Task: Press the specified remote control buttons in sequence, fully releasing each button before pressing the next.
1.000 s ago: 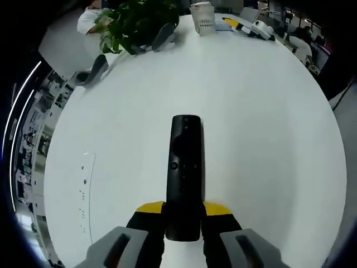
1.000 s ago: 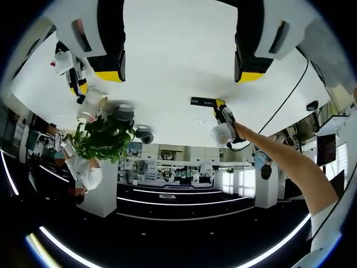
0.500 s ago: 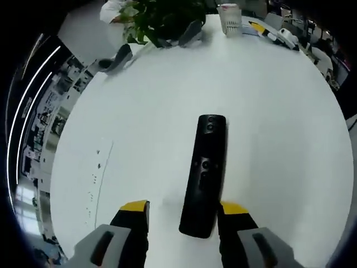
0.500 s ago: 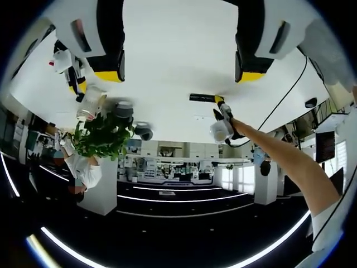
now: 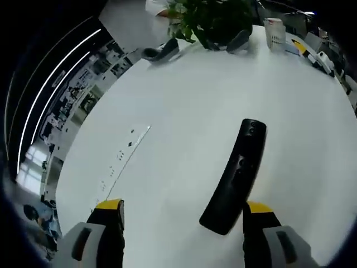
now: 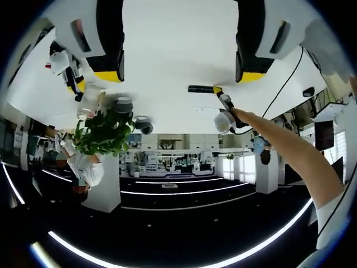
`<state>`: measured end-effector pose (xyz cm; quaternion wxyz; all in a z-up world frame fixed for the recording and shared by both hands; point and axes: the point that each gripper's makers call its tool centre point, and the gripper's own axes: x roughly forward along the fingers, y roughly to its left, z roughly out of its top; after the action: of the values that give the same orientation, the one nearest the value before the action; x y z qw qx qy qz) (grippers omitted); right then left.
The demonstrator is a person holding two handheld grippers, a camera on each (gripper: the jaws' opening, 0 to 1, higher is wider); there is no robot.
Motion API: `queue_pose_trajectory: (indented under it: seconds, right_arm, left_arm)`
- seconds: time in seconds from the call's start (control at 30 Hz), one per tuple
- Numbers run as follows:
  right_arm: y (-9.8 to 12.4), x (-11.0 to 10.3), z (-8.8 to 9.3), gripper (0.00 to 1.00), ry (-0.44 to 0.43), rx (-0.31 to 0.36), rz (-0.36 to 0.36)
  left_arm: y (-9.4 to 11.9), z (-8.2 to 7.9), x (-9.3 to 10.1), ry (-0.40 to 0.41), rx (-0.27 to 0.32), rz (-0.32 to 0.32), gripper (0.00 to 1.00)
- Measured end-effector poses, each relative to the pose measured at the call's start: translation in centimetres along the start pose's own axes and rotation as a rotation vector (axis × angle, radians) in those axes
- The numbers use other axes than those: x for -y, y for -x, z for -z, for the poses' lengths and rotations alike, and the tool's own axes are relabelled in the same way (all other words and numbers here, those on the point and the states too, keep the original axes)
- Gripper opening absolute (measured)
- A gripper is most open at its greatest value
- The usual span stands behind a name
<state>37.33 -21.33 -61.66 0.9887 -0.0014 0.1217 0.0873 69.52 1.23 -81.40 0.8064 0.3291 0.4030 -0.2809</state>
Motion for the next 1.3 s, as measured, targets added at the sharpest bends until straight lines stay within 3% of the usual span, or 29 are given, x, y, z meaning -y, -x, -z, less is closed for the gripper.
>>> queue_pose_trajectory:
  seconds: [0.1, 0.3, 0.37, 0.67, 1.07, 1.3]
  right_arm:
    - [0.0, -0.2, 0.0, 0.85, 0.006, -0.002, -0.006]
    - [-0.1, -0.6, 0.0, 0.85, 0.019, -0.007, -0.018]
    - [-0.1, -0.6, 0.1, 0.85, 0.023, -0.011, -0.021]
    - [0.0, -0.6, -0.2, 0.86, 0.017, 0.005, -0.024]
    - [0.3, -0.6, -0.7, 0.92, -0.024, 0.032, -0.029]
    - [0.5, -0.5, -1.0, 0.93, -0.034, 0.05, -0.034]
  left_arm:
    - [0.3, 0.5, -0.6, 0.06, 0.032, -0.038, 1.0]
    - [0.7, 1.2, 0.7, 0.102, 0.039, 0.016, 1.0]
    - [1.2, 1.0, 1.0, 0.126, 0.067, 0.024, 1.0]
    - [4.2, 0.6, 1.5, 0.436, 0.226, 0.082, 1.0]
    - [10.0, 2.0, 3.6, 0.474, 0.349, 0.079, 1.0]
    - [13.6, 2.4, 3.3, 0.568, 0.438, 0.056, 1.0]
